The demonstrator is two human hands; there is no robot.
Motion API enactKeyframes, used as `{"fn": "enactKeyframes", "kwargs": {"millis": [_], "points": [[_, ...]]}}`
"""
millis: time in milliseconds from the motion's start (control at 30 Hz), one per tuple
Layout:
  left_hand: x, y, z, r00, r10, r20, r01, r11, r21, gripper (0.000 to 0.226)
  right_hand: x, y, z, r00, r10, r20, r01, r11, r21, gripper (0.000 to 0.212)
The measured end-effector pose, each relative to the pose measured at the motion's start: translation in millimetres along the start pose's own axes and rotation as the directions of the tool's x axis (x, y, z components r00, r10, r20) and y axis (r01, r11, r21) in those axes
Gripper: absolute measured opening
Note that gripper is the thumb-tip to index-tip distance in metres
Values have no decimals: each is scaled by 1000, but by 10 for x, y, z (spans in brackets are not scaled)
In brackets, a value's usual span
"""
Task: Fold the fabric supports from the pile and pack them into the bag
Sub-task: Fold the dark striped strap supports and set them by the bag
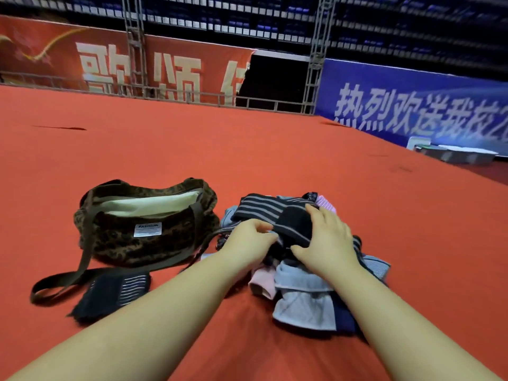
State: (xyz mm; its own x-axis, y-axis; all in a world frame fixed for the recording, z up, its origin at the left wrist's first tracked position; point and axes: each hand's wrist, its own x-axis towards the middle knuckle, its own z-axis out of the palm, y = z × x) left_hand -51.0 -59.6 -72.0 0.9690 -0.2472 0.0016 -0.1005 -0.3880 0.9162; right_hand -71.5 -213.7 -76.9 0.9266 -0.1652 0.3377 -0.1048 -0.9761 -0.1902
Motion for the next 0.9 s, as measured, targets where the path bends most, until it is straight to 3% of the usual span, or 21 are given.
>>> {"fn": "enactKeyframes", "kwargs": {"millis": [67, 133, 233, 333, 467, 567, 633, 767, 833, 900], "points": [[62, 97, 115, 975, -199, 95, 219, 927, -303, 13, 72, 119, 2, 995, 34, 94, -38, 998, 44, 99], [113, 161, 195, 915, -352, 197, 403, 786, -469, 12, 143, 215, -11, 982, 41, 183, -65, 989, 130, 107], [189, 184, 267, 857, -427, 288, 515, 676, -528, 11, 224, 330, -16, 972, 7, 234, -58, 975, 213, 111], [207, 215, 330, 834, -433, 341, 550, 602, -579, 13, 245, 354, -43, 993, -57, 106, 27, 963, 268, 99], [212, 199, 474, 889, -408, 207, 435, 615, -658, 8, 203, 299, -99, 989, -145, -11, 137, 906, 400, 94], [238, 221, 476, 928, -350, 132, 304, 500, -811, 5, 150, 342, -154, 988, -155, -23, 148, 867, 475, 99], [247, 281, 413, 941, -324, 94, 240, 449, -860, 6, 125, 433, -226, 995, -95, 19, 72, 858, 508, 94], [259, 399, 237, 952, -304, 14, 123, 341, -932, 12, 119, 670, -247, 966, -64, 250, -78, 851, 519, 34], [235, 424, 174, 959, -282, 13, 98, 292, -951, 11, 84, 720, -226, 964, -58, 259, -103, 818, 566, 28], [173, 415, 164, 972, -233, 32, 106, 313, -944, 17, 32, 690, -238, 974, -42, 225, -115, 760, 639, 28]]}}
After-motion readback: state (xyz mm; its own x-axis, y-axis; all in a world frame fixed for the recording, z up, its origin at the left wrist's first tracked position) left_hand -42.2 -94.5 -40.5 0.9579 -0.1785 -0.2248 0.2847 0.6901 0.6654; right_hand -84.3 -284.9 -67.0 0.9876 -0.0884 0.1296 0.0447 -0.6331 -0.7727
